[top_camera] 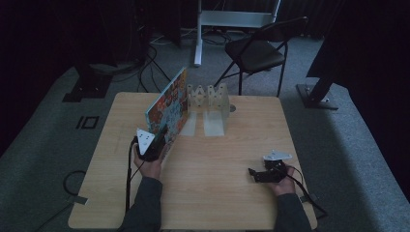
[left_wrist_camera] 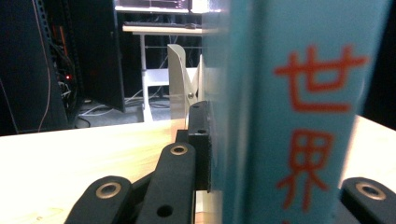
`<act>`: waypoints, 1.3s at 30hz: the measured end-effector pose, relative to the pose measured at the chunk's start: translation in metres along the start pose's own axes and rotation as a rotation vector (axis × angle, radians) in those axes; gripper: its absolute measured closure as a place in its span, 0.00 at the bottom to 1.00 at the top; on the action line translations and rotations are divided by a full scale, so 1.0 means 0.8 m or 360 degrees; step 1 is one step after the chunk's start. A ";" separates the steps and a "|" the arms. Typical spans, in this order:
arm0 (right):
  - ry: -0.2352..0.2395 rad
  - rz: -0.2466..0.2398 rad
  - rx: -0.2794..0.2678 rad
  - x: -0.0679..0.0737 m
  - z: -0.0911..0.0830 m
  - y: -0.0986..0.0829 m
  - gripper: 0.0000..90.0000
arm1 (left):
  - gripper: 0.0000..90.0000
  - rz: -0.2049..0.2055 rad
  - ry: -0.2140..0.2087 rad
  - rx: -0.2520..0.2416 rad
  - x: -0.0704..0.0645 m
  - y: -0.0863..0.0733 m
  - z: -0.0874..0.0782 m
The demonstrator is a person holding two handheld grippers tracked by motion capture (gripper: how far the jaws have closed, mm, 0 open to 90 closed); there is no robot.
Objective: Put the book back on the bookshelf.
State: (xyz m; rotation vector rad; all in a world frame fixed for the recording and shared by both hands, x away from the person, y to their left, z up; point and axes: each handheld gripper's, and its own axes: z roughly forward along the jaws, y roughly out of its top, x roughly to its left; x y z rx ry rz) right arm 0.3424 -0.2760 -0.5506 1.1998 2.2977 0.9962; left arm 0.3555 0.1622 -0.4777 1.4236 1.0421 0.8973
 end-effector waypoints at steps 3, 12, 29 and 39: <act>0.0000 0.0000 0.0000 0.000 0.000 0.000 0.15 | 0.90 -0.0011 0.0014 -0.0005 -0.001 -0.001 0.003; 0.0003 -0.0001 0.0000 0.000 0.000 0.000 0.15 | 0.90 -0.0030 0.0060 -0.0006 -0.001 0.000 0.010; 0.0004 -0.0002 0.0000 0.000 0.000 0.000 0.15 | 0.90 -0.0028 0.0148 -0.0013 -0.005 -0.001 0.019; 0.0003 -0.0001 0.0000 0.000 0.000 0.000 0.15 | 0.90 -0.0026 0.0173 -0.0019 -0.007 -0.003 0.023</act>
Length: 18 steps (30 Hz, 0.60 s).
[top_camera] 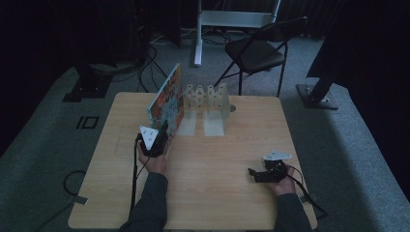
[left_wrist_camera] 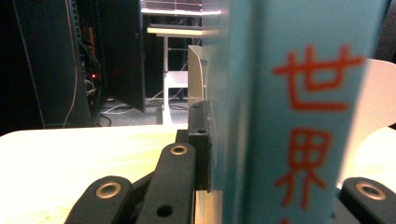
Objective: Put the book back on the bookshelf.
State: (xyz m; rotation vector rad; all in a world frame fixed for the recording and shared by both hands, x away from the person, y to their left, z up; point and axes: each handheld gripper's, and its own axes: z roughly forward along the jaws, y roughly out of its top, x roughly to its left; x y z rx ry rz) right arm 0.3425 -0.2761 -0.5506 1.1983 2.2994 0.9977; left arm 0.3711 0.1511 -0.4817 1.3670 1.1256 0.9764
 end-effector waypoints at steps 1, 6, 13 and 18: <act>0.0000 0.0000 0.0000 0.000 0.000 0.000 0.15 | 0.90 0.0000 0.0002 -0.0001 0.000 0.000 0.000; 0.0000 0.0000 0.0000 0.000 0.000 0.000 0.15 | 0.90 0.0006 0.0006 -0.0004 -0.001 -0.001 0.002; 0.0000 0.0000 0.0000 0.000 0.000 0.000 0.15 | 0.90 0.0005 0.0014 -0.0008 -0.001 -0.001 0.003; 0.0000 0.0000 0.0000 0.000 0.000 0.000 0.15 | 0.90 0.0015 0.0018 -0.0009 -0.002 -0.002 0.003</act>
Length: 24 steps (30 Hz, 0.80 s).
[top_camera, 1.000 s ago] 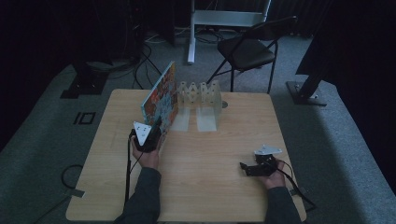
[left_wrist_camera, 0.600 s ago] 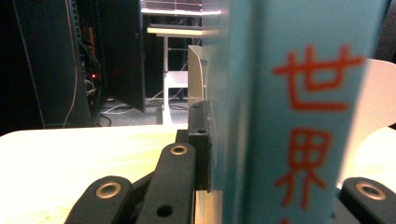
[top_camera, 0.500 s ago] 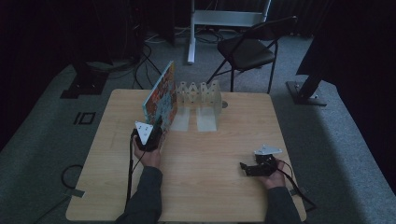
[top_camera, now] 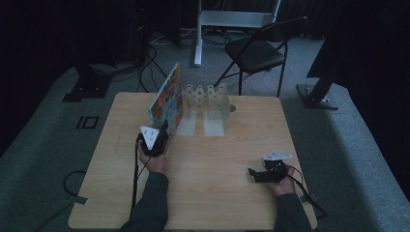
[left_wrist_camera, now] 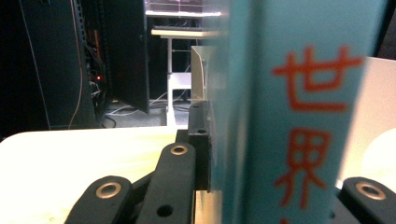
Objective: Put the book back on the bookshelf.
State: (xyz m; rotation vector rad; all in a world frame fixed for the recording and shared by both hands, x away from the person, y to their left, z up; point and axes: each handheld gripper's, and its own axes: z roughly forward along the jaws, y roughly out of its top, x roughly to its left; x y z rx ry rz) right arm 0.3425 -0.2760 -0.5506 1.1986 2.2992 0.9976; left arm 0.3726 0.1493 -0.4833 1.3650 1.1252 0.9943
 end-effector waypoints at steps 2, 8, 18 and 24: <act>0.0000 0.0000 0.0000 0.000 0.000 0.000 0.15 | 0.90 -0.0001 0.0002 -0.0001 0.000 0.000 0.000; 0.0000 0.0000 0.0000 0.000 0.000 0.000 0.15 | 0.90 0.0000 0.0022 -0.0013 -0.003 -0.003 0.000; 0.0000 0.0000 0.0000 0.000 0.000 0.000 0.15 | 0.90 0.0019 0.0030 -0.0020 -0.004 -0.005 0.002; 0.0000 0.0000 0.0000 0.000 0.000 0.000 0.15 | 0.90 0.0026 0.0024 -0.0017 -0.004 -0.008 0.000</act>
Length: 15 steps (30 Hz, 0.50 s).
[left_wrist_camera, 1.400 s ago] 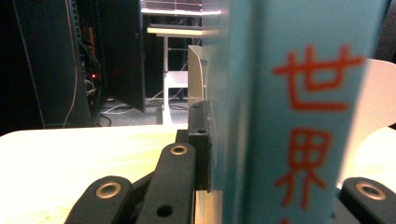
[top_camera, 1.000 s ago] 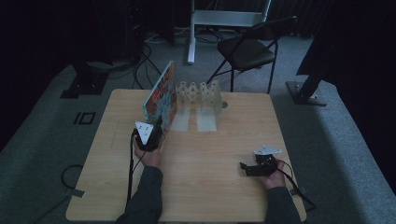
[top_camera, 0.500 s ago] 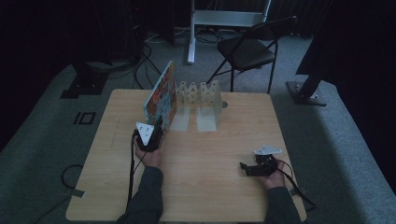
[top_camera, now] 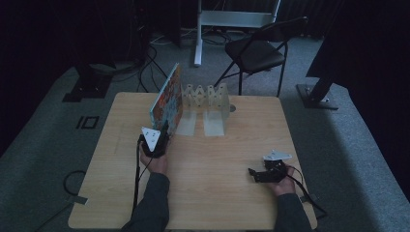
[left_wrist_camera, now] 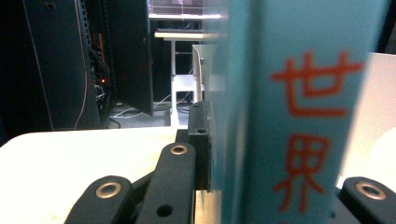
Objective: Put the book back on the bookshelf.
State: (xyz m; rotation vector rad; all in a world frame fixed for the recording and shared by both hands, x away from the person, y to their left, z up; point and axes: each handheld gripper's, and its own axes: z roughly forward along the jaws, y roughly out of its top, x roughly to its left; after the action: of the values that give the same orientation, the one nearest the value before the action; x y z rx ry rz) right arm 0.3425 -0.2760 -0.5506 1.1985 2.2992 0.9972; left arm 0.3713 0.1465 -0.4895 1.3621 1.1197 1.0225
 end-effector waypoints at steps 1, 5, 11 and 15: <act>0.0000 0.0000 0.0000 0.000 0.000 0.000 0.15 | 0.90 -0.0001 -0.0001 0.0000 0.000 -0.001 0.000; 0.0000 0.0000 0.0000 0.000 0.000 0.000 0.15 | 0.90 -0.0007 -0.0005 0.0005 0.000 -0.003 -0.002; 0.0000 0.0000 0.0000 0.000 0.000 0.000 0.15 | 0.90 -0.0010 -0.0012 0.0023 0.002 -0.008 -0.006; -0.0001 0.0000 0.0000 0.000 0.000 0.000 0.15 | 0.90 -0.0012 -0.0014 0.0026 0.003 -0.011 -0.008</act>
State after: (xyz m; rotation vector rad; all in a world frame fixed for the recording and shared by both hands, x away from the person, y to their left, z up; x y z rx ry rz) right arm 0.3425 -0.2759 -0.5506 1.1982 2.2988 0.9967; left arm 0.3650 0.1503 -0.4975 1.3729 1.1284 1.0032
